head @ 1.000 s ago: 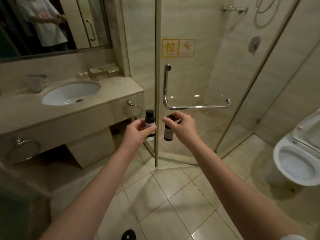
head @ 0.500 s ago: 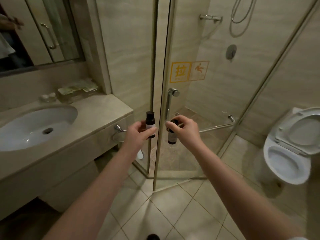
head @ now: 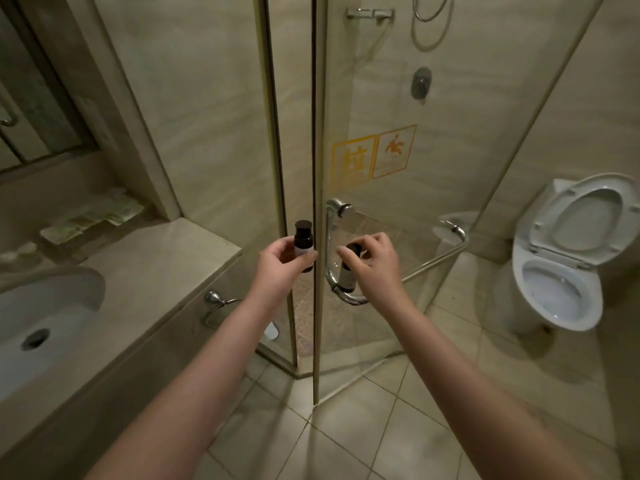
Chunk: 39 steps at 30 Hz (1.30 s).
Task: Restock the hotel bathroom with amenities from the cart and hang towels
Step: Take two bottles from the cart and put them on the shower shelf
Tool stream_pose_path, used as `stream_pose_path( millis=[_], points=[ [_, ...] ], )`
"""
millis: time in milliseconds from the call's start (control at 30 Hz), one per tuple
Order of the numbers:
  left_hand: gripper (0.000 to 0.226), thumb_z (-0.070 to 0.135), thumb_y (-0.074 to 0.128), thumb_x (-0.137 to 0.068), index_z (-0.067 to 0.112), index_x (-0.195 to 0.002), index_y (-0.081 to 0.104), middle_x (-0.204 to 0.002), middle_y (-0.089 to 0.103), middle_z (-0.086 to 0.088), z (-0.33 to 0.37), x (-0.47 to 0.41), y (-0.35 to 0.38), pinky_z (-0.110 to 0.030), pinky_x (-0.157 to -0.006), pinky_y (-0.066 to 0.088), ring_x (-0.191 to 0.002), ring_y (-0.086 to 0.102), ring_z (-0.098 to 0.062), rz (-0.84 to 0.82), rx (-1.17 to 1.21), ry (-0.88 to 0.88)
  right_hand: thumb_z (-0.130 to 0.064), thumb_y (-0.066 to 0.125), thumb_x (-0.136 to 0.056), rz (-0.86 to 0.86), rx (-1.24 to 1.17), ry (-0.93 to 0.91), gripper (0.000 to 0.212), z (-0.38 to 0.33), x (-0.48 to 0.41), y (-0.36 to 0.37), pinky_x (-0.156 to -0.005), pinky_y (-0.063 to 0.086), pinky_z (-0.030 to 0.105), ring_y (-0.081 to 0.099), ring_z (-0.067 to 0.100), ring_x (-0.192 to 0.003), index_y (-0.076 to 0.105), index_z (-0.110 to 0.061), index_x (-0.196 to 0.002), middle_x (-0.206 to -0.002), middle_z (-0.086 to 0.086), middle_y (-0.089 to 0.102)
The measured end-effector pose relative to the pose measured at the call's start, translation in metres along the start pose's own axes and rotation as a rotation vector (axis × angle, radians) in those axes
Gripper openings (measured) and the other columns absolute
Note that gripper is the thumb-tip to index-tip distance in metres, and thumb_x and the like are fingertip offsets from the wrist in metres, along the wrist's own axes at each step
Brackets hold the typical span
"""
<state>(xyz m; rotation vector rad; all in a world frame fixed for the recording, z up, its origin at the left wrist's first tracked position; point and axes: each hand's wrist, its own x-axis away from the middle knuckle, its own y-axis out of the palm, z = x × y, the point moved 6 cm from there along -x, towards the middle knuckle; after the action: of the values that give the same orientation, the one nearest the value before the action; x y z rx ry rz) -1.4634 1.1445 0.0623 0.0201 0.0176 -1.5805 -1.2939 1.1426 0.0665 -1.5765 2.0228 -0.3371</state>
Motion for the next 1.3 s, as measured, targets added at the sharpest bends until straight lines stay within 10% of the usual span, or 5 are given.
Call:
stream_pose_path(
  millis=[300,567,967,1167,1300],
  points=[
    [0.036,0.014,0.067,-0.085,0.034,-0.113,0.057,-0.144,0.045,0.001,0.000,-0.045,0.009,-0.021,-0.098,0.041,-0.131,0.043,-0.010,-0.335,-0.018,0.066,-0.034,0.067,-0.085,0.061,0.142,0.215,0.031,0.017,0.022,0.028,-0.090,0.032,0.020,0.050,0.017,-0.112,0.067,-0.006,-0.100,-0.116,0.003,0.056],
    [0.025,0.008,0.062,-0.088,0.006,-0.113,0.060,-0.099,0.065,0.000,0.007,-0.055,0.005,-0.010,-0.069,0.050,-0.095,0.060,-0.012,-0.443,-0.014,0.108,-0.029,0.066,-0.086,0.170,0.035,0.352,0.017,0.013,0.042,0.033,-0.053,0.038,0.008,0.052,0.009,-0.071,0.061,-0.013,-0.084,-0.080,-0.002,0.060],
    [0.017,0.011,0.064,-0.086,0.024,-0.096,0.063,-0.097,0.068,0.003,0.006,-0.001,0.036,-0.030,-0.089,0.052,-0.097,0.065,-0.013,-0.694,-0.038,0.082,-0.029,0.063,-0.088,0.176,0.089,0.426,0.024,0.039,0.093,0.035,-0.111,0.033,0.044,0.034,0.021,-0.138,0.063,-0.007,-0.098,-0.148,0.008,0.041],
    [0.021,0.006,0.064,-0.085,0.009,-0.106,0.063,-0.095,0.068,-0.001,0.009,0.042,0.075,-0.021,-0.079,0.054,-0.087,0.067,-0.006,-0.836,-0.015,0.103,-0.058,0.061,-0.076,0.287,0.006,0.515,0.043,0.053,0.127,0.007,-0.088,0.046,0.036,0.055,0.026,-0.114,0.062,-0.024,-0.101,-0.135,0.007,0.055],
    [0.025,0.002,0.061,-0.086,0.000,-0.112,0.060,-0.095,0.067,-0.005,0.009,0.073,0.109,-0.019,-0.076,0.054,-0.085,0.066,-0.008,-0.930,-0.010,0.103,-0.029,0.066,-0.086,0.428,-0.078,0.543,0.019,0.061,0.165,-0.027,-0.083,0.050,0.035,0.060,0.020,-0.093,0.063,-0.019,-0.102,-0.103,-0.002,0.063]
  ],
)
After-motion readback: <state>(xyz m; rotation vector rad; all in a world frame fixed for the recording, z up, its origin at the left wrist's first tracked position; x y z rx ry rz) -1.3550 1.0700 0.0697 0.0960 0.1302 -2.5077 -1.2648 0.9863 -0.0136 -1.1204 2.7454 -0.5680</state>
